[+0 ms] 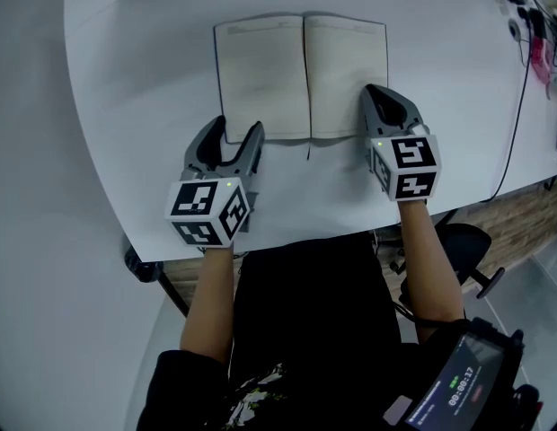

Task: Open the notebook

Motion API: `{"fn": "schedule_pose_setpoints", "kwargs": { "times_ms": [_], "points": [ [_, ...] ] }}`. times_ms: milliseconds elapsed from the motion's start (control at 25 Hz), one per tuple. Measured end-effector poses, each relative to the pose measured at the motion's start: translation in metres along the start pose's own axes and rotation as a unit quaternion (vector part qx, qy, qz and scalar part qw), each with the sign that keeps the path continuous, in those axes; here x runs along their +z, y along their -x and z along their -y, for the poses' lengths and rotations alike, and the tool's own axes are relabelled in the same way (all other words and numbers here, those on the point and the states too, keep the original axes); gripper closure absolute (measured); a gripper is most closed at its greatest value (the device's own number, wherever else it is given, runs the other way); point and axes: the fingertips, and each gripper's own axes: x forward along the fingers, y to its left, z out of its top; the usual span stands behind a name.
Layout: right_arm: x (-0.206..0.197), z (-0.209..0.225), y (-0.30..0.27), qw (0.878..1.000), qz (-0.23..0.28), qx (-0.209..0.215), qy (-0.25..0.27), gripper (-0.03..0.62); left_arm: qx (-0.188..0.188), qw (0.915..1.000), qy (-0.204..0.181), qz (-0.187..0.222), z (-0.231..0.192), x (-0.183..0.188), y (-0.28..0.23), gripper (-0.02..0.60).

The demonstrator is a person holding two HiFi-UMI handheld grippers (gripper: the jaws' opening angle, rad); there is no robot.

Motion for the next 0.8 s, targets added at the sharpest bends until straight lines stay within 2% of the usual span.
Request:
{"fn": "schedule_pose_setpoints", "kwargs": {
  "times_ms": [280, 720, 800],
  "points": [
    [0.0, -0.002, 0.001, 1.0, 0.004, 0.006, -0.018, 0.528, 0.015, 0.9996, 0.013, -0.018, -0.005, -0.006, 0.002, 0.331],
    [0.002, -0.004, 0.003, 1.0, 0.011, 0.006, -0.015, 0.528, 0.022, 0.9993, -0.007, -0.029, -0.003, -0.01, 0.002, 0.322],
    [0.002, -0.004, 0.003, 1.0, 0.012, 0.004, -0.014, 0.528, 0.026, 0.999, -0.022, -0.03, -0.001, -0.009, 0.003, 0.322]
  ]
}}
